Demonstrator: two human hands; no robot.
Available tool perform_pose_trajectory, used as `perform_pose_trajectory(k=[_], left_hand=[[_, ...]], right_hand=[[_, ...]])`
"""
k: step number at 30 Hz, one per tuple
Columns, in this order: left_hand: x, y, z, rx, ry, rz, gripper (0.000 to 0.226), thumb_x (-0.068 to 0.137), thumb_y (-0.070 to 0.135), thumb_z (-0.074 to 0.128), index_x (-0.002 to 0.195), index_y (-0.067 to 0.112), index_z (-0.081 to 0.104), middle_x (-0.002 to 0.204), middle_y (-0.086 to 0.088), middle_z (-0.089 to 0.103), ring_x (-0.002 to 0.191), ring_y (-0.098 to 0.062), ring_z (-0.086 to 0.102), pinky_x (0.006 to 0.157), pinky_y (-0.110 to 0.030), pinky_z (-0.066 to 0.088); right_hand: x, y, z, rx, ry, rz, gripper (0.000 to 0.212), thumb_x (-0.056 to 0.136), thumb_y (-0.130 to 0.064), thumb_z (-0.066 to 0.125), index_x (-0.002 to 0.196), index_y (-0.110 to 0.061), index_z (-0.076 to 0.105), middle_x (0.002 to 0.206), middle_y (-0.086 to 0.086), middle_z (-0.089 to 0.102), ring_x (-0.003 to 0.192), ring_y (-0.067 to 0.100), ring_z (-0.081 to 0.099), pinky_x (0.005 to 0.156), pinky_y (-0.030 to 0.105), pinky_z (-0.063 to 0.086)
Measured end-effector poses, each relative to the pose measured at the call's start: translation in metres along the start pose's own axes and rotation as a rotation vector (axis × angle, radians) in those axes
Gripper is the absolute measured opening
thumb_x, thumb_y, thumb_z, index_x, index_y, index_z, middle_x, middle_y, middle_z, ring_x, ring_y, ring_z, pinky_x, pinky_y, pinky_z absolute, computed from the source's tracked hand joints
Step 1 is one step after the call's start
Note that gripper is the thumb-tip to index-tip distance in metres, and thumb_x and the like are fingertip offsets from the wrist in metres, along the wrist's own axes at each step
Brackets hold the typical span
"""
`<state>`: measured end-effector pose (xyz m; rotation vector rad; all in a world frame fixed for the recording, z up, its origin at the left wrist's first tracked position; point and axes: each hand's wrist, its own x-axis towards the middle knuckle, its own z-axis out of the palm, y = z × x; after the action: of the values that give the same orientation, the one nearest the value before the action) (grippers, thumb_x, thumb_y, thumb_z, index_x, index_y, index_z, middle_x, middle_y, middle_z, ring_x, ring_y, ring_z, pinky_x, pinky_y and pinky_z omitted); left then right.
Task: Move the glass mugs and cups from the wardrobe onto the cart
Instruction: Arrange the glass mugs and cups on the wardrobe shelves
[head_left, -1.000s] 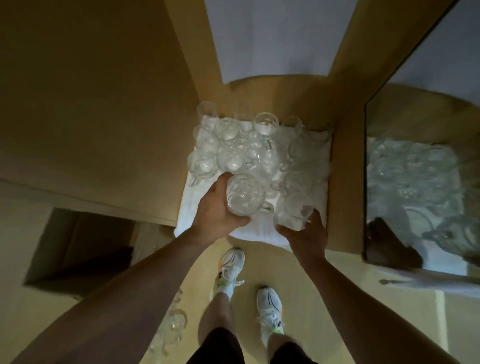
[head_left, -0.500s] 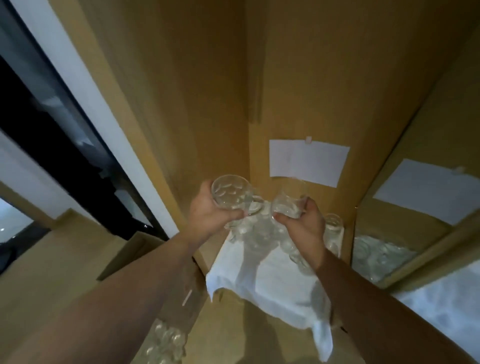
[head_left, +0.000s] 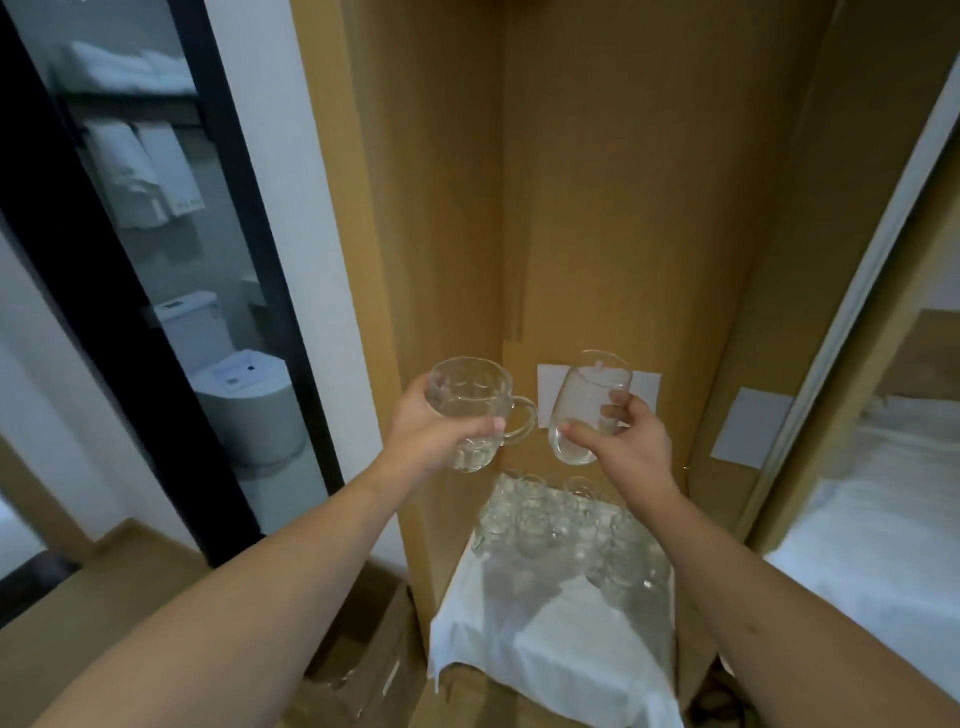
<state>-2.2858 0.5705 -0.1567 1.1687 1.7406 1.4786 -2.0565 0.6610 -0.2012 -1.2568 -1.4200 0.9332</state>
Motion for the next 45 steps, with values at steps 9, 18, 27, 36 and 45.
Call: perform_pose_trajectory(k=[9,18,27,36,45], left_hand=[[-0.077,0.025,-0.008,-0.188,-0.14,0.096,0.115,0.03,0.067,0.095,0.132,0.033,0.054,0.126,0.012,0.064,0.115,-0.01,0.062,0.103,-0.043,0.051],[-0.139,0.058,0.069,-0.269,-0.353,0.084,0.125,0.032,0.068,0.096,0.141,0.029,0.047,0.131,0.006,0.064,0.118,-0.021,0.065,0.101,-0.052,0.052],[-0.183,0.104,0.195,-0.362,-0.513,0.057,0.09,0.045,0.052,0.098,0.122,0.027,0.059,0.116,-0.002,0.073,0.096,-0.023,0.075,0.068,-0.041,0.062],[-0.221,0.119,0.32,-0.36,-0.544,0.013,0.09,0.049,0.054,0.098,0.123,0.019,0.062,0.118,-0.007,0.072,0.106,-0.028,0.071,0.089,-0.056,0.058],[-0.249,0.116,0.378,-0.305,-0.51,-0.049,0.089,0.043,0.06,0.096,0.119,0.029,0.063,0.115,0.003,0.072,0.105,-0.019,0.071,0.089,-0.046,0.059]], right_hand=[[-0.105,-0.023,-0.059,0.097,0.159,0.012,0.073,0.056,-0.054,0.092,0.116,-0.028,0.06,0.107,-0.006,0.066,0.1,0.014,0.064,0.081,0.029,0.051],[-0.165,-0.022,-0.159,0.253,0.284,0.039,0.09,0.067,-0.044,0.091,0.142,-0.027,0.045,0.118,0.005,0.055,0.105,0.019,0.064,0.085,0.04,0.059],[-0.172,-0.001,-0.29,0.284,0.328,0.109,0.094,0.057,-0.056,0.091,0.139,-0.038,0.048,0.119,0.007,0.066,0.102,0.029,0.07,0.087,0.053,0.06],[-0.175,0.024,-0.404,0.293,0.369,0.19,0.085,0.057,-0.053,0.09,0.13,-0.023,0.056,0.112,0.003,0.066,0.104,0.02,0.067,0.069,0.039,0.063],[-0.171,0.052,-0.462,0.324,0.337,0.278,0.065,0.069,-0.052,0.086,0.122,-0.027,0.057,0.118,0.009,0.064,0.106,0.023,0.065,0.069,0.037,0.06]])
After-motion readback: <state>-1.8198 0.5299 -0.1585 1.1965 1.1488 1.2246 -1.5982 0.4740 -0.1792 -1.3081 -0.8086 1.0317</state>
